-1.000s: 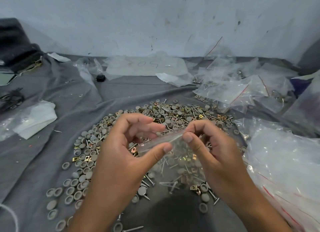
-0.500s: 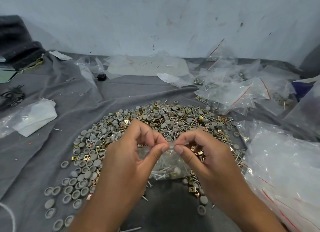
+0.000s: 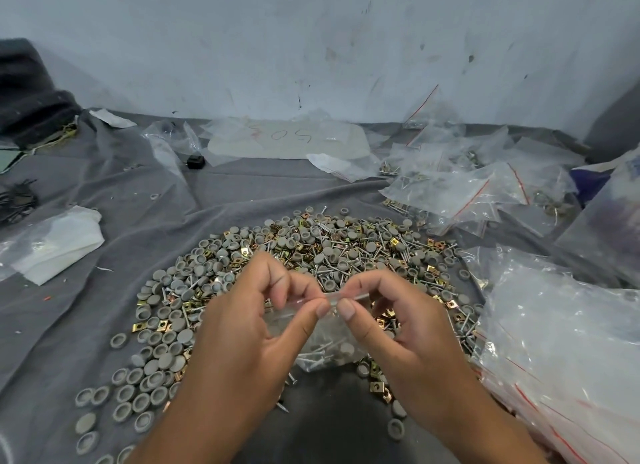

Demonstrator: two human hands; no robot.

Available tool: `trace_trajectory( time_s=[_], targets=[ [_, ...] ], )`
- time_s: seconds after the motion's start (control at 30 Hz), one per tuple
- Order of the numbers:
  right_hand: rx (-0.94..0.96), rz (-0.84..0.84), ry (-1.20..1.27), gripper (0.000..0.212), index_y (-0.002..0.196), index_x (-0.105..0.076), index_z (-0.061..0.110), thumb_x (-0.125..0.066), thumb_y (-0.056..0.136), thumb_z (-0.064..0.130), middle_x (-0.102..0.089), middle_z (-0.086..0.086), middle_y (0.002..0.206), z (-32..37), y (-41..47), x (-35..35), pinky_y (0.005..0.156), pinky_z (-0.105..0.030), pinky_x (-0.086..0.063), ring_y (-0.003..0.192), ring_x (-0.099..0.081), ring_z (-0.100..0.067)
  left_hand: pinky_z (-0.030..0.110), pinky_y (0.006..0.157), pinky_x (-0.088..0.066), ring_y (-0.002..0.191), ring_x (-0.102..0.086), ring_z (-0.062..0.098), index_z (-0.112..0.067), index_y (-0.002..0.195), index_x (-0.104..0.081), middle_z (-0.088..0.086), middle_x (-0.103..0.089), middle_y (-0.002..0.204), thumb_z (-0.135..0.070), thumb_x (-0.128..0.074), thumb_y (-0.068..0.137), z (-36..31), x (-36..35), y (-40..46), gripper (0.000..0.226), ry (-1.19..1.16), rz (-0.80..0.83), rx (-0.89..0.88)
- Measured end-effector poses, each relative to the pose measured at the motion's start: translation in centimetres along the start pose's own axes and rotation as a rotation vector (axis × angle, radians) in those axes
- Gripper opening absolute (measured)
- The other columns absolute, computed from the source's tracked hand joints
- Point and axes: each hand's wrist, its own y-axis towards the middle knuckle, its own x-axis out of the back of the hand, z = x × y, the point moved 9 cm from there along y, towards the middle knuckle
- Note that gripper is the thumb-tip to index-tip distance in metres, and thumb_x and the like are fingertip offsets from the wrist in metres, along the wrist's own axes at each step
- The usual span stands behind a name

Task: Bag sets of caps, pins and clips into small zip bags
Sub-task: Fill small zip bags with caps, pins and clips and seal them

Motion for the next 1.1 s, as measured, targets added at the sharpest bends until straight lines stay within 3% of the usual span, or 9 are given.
trace_trajectory(
  time_s=[0.1,0.17,0.3,0.37,0.47,0.6,0.8,0.93,1.1],
  targets=[
    [0.032,-0.015,0.021,0.016,0.095,-0.071,0.029,-0.06,0.095,0.041,-0.069,0.015,0.088,0.3,0.3,0.2,0.067,-0.012,-0.045,0.083,-0.066,-0.011,0.015,0.071,-0.05,0.087,-0.07,0.003,-0.037,0.078,-0.032,-0.018,-0.073,0.086,-0.041,-0.074,0.083,0.1,0.5,0.0,0.043,-0.007,-0.031,0.015],
    [0.01,-0.046,0.07,0.014,0.093,-0.071,0.029,-0.063,0.095,0.04,-0.068,0.011,0.084,0.0,0.3,0.5,0.065,-0.013,-0.047,0.077,-0.065,-0.012,0.032,0.072,-0.054,0.087,-0.071,0.007,-0.034,0.081,-0.036,-0.017,-0.074,0.088,-0.046,-0.071,0.079,0.8,0.8,0.0,0.036,-0.055,-0.053,0.066],
    [-0.065,-0.081,0.2,0.008,0.094,-0.07,0.029,-0.064,0.096,0.034,-0.065,0.006,0.08,-1.1,0.2,0.9,0.057,-0.019,-0.054,0.068,-0.064,-0.005,0.039,0.075,-0.055,0.089,-0.071,0.009,-0.034,0.082,-0.04,-0.012,-0.074,0.091,-0.047,-0.069,0.076,1.9,1.3,-0.2,0.033,-0.093,-0.064,0.133],
    [-0.075,-0.081,0.213,0.008,0.093,-0.07,0.028,-0.065,0.096,0.034,-0.066,0.003,0.082,-1.3,0.2,0.8,0.056,-0.019,-0.055,0.071,-0.066,-0.007,0.045,0.074,-0.055,0.09,-0.071,0.012,-0.035,0.081,-0.039,-0.01,-0.074,0.09,-0.047,-0.069,0.077,2.1,1.4,-0.3,0.032,-0.103,-0.064,0.146],
    [-0.089,-0.06,0.288,0.013,0.095,-0.07,0.029,-0.07,0.09,0.04,-0.067,-0.001,0.088,-1.3,0.3,0.5,0.06,-0.029,-0.059,0.08,-0.068,-0.016,0.053,0.073,-0.055,0.091,-0.071,0.016,-0.035,0.079,-0.037,-0.007,-0.074,0.09,-0.045,-0.07,0.077,2.1,1.6,-0.3,0.034,-0.124,-0.077,0.149],
    [-0.068,-0.039,0.372,0.02,0.097,-0.072,0.029,-0.082,0.082,0.039,-0.073,-0.002,0.098,-0.7,0.6,0.0,0.065,-0.028,-0.06,0.086,-0.071,-0.02,0.051,0.077,-0.053,0.092,-0.071,0.019,-0.033,0.078,-0.036,-0.002,-0.076,0.09,-0.043,-0.074,0.076,2.0,1.8,-0.2,0.04,-0.168,-0.073,0.153],
    [-0.052,-0.162,0.439,0.022,0.098,-0.069,0.03,-0.083,0.081,0.032,-0.075,-0.007,0.095,-0.6,0.7,1.0,0.066,-0.027,-0.06,0.083,-0.074,-0.022,0.039,0.071,-0.053,0.083,-0.073,0.022,-0.036,0.077,-0.042,0.001,-0.077,0.09,-0.037,-0.083,0.076,3.0,2.0,-0.3,0.041,-0.242,-0.084,0.231],
    [-0.102,-0.142,0.534,0.042,0.11,-0.059,0.034,-0.086,0.077,0.035,-0.076,-0.011,0.096,-1.0,0.6,0.8,0.063,-0.031,-0.061,0.082,-0.075,-0.027,0.053,0.076,-0.051,0.081,-0.073,0.019,-0.032,0.073,-0.031,-0.003,-0.077,0.083,-0.038,-0.076,0.072,3.1,2.3,-0.4,0.045,-0.162,-0.121,0.239],
    [-0.11,-0.197,0.559,0.036,0.095,-0.06,0.036,-0.088,0.072,0.037,-0.077,-0.01,0.088,-0.7,0.6,1.6,0.055,-0.02,-0.055,0.07,-0.072,-0.013,0.052,0.075,-0.05,0.082,-0.072,0.019,-0.036,0.072,-0.031,-0.004,-0.077,0.085,-0.043,-0.08,0.077,2.2,2.2,-0.3,0.05,-0.211,-0.149,0.207]
  ],
)
